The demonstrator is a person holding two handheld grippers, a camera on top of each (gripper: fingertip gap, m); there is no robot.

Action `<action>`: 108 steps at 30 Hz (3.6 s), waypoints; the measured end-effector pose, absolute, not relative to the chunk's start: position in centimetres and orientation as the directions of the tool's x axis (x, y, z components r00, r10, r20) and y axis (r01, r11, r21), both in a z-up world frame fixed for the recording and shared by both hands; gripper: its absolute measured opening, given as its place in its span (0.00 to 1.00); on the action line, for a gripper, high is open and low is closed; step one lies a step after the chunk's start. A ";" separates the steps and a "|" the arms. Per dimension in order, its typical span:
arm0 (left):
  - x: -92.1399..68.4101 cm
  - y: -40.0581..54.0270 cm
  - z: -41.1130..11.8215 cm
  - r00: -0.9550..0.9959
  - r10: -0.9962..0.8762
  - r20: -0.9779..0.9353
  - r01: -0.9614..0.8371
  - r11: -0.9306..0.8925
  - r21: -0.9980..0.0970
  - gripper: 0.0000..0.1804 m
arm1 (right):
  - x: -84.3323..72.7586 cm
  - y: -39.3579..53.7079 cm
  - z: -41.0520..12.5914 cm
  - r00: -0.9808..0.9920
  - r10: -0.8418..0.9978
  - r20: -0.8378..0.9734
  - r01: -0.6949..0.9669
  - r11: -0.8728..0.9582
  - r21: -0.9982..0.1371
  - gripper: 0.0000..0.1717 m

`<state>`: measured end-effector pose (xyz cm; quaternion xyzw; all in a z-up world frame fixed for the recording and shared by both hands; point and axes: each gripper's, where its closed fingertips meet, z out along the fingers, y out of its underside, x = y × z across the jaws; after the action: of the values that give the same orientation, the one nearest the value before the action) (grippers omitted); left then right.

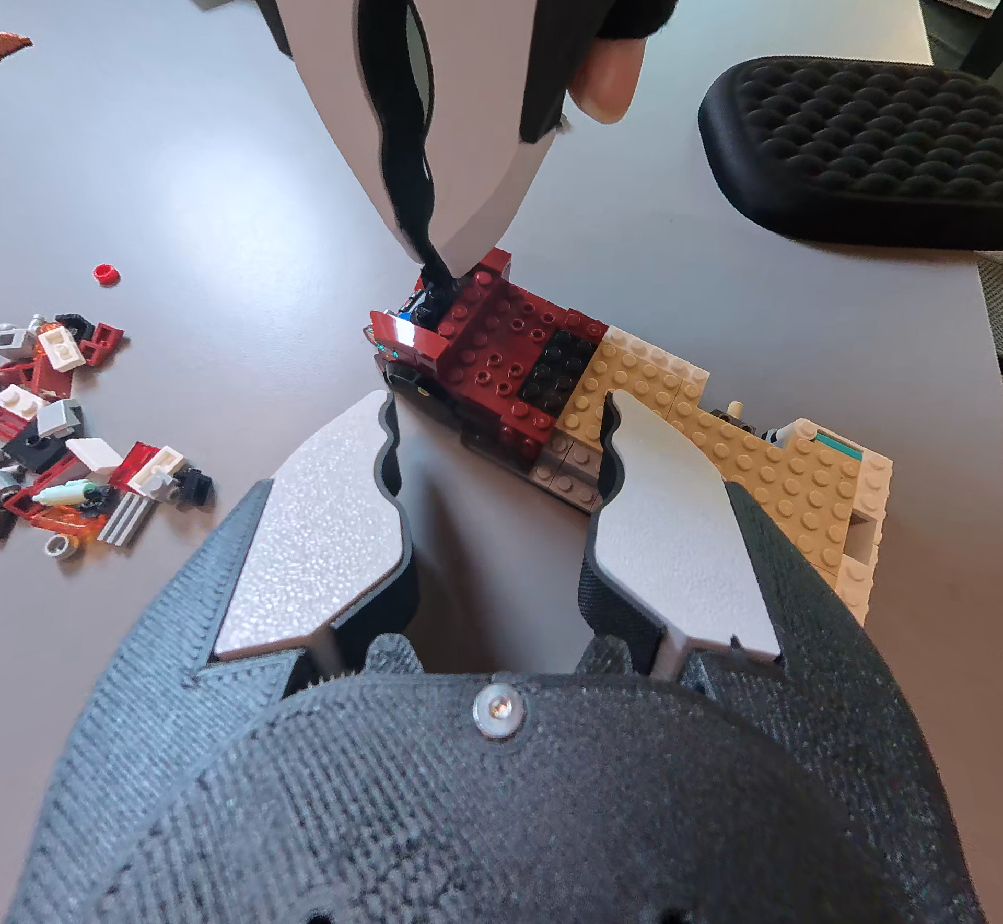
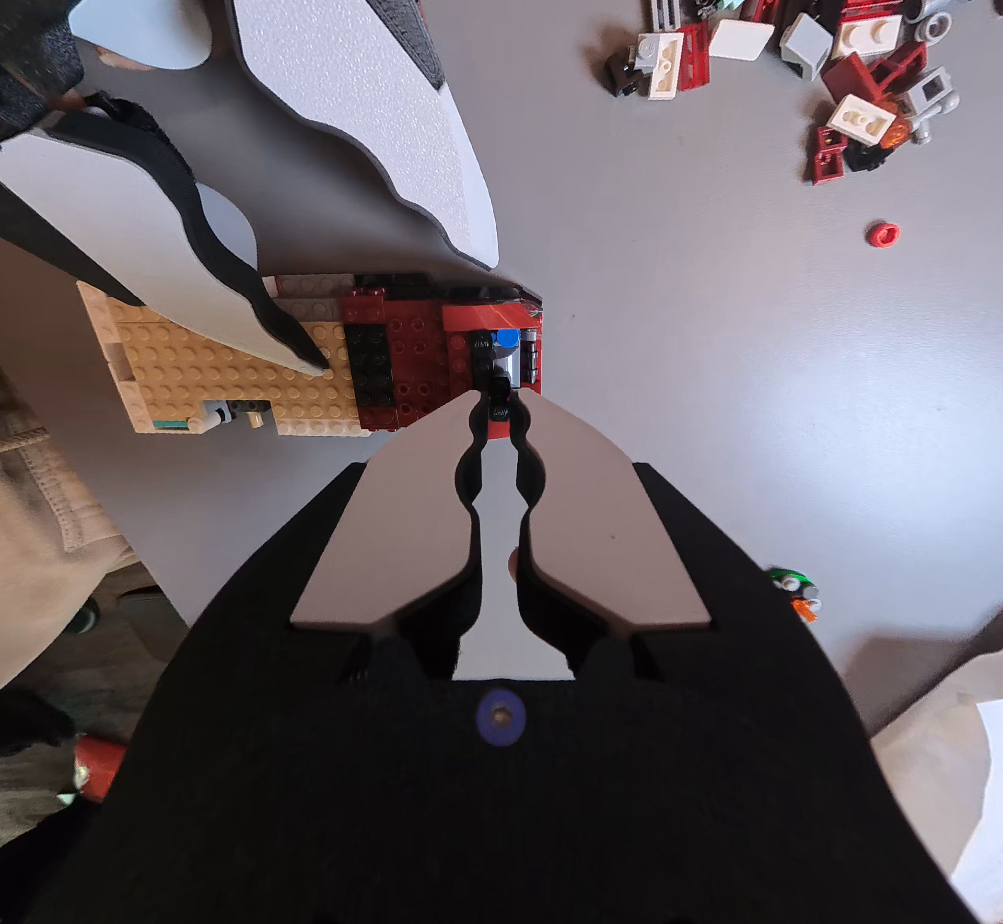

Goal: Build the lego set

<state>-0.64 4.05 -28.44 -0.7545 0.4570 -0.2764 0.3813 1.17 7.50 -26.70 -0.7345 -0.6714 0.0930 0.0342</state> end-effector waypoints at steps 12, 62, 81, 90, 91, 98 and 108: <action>-0.3 4.0 -28.4 0.448 -0.892 0.064 -0.487 -0.303 -0.819 0.46 | 1.4 6.6 -26.7 0.125 0.971 -0.206 0.959 -0.171 -0.227 0.04; 0.9 4.0 -28.6 0.427 -0.899 0.097 -0.477 -0.315 -0.820 0.41 | 2.4 11.3 -27.7 0.026 1.000 -0.017 0.936 -0.030 -0.351 0.09; -0.4 5.0 -23.3 0.406 -0.907 0.111 -0.262 -0.232 -0.937 0.29 | 0.0 6.1 -22.8 -0.225 0.906 -0.358 0.683 -0.115 -0.721 0.09; 0.6 1.0 -18.3 0.282 -0.937 -0.204 -0.175 0.159 -0.972 0.12 | 0.0 -0.3 -17.8 -0.466 0.666 -0.582 0.422 -0.411 -0.808 0.10; 0.7 0.7 -18.1 0.278 -0.932 -0.232 -0.179 0.187 -0.966 0.11 | -0.1 -0.5 -17.6 -0.473 0.657 -0.587 0.408 -0.426 -0.807 0.10; 0.7 0.5 -18.0 0.308 -0.903 -0.299 -0.224 0.236 -0.946 0.07 | -0.2 -0.4 -17.8 -0.440 0.674 -0.594 0.359 -0.474 -0.804 0.10; -0.4 3.1 -22.8 0.375 -0.885 -0.275 -0.518 0.045 -0.854 0.06 | 0.3 2.6 -20.3 -0.029 0.955 -0.296 0.476 -0.248 -0.844 0.11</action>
<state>-0.36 3.15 -22.82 -0.6655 0.5271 -0.1857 0.4948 0.27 2.55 -20.32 -0.6453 -0.5541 0.4554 0.2629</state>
